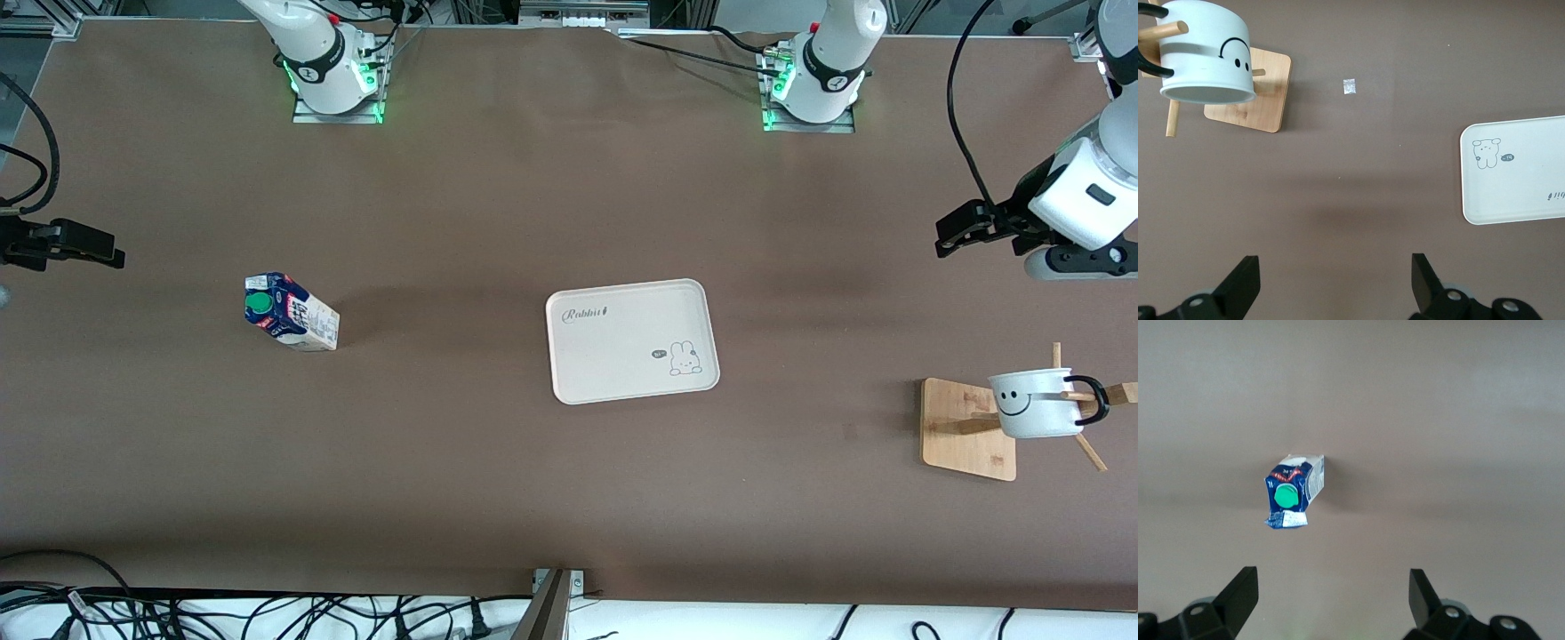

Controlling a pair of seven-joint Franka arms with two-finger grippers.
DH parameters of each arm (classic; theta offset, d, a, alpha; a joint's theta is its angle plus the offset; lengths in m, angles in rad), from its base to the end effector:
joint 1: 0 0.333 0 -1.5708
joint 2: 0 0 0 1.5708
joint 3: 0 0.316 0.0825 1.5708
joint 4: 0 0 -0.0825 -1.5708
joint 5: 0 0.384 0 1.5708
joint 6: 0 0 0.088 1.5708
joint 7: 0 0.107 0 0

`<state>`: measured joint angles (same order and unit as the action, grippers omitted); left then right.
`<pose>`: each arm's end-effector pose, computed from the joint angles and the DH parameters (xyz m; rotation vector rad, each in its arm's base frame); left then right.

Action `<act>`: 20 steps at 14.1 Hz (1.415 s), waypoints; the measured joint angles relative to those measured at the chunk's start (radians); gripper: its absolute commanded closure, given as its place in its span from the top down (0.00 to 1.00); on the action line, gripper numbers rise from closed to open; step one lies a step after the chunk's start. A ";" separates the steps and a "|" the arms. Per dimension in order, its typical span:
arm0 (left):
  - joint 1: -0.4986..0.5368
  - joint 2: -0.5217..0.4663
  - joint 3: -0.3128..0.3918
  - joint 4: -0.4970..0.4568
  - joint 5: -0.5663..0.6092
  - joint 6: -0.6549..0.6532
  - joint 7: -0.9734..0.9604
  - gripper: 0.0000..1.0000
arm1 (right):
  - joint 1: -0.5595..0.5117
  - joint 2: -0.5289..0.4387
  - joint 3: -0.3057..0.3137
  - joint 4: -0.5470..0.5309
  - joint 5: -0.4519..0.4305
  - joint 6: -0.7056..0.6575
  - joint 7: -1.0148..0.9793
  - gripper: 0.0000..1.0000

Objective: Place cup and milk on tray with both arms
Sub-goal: 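Move the right gripper toward the blue milk carton, then grasp the milk carton with the right gripper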

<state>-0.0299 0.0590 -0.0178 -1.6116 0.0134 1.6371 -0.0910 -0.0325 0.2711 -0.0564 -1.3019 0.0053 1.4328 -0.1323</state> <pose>0.5751 -0.0258 0.5775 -3.1259 -0.0660 0.0509 0.6184 -0.0495 0.5790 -3.1276 -0.0700 0.2194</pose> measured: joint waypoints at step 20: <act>0.000 0.008 0.001 0.062 0.000 -0.002 0.000 1.00 | 0.081 0.151 0.015 -0.264 0.105 0.395 0.019 1.00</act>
<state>-0.0296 0.0669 -0.0166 -1.5499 0.0134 1.6351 -0.0909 0.0484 0.4224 -0.0415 -1.5663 0.1103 1.8281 -0.1137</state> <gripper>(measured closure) 0.000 0.000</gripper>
